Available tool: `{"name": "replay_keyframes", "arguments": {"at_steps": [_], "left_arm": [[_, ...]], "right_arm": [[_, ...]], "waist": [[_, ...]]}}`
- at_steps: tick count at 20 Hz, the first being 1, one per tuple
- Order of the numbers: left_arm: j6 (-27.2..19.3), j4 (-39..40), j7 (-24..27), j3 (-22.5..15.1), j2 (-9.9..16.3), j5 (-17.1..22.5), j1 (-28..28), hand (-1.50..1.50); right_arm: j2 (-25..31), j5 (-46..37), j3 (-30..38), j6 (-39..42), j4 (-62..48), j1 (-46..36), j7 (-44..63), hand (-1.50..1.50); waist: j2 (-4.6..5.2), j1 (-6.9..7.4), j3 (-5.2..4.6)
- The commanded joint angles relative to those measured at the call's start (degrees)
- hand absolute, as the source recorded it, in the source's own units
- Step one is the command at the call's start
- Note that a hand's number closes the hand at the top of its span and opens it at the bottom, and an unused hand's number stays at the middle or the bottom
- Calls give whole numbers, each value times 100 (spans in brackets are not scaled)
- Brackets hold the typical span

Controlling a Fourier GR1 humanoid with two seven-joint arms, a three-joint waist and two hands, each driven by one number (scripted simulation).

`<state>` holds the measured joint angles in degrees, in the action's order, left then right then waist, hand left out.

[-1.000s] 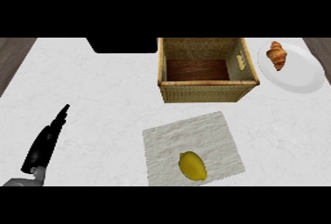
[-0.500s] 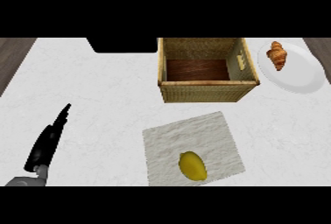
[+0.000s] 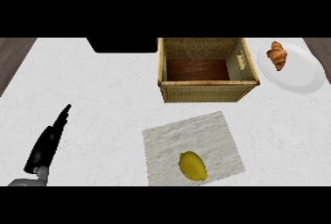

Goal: Pick the lemon from the placemat and place it in the basket

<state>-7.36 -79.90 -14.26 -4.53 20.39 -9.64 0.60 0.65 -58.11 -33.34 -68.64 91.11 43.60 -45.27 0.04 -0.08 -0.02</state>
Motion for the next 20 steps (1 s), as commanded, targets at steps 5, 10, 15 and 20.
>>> {"name": "replay_keyframes", "arguments": {"at_steps": [5,10,15,20], "left_arm": [[288,541,262,364,-3,24,306,0],[25,206,127,99,-356,-349,107,0],[497,-52,232,520,88,-63,-197,0],[263,-100,-155,313,-299,-349,76,0]], "right_arm": [[-61,-1193,-285,130,-146,-445,1516,-150],[-59,-857,20,-70,-1125,-1394,1843,-150],[-55,-1346,53,238,-852,-1693,2563,-150],[-49,-1449,119,283,-960,-1793,2795,-150]], "waist": [[13,-34,-5],[-2,-5,2],[-5,11,1],[-7,-4,2]]}}
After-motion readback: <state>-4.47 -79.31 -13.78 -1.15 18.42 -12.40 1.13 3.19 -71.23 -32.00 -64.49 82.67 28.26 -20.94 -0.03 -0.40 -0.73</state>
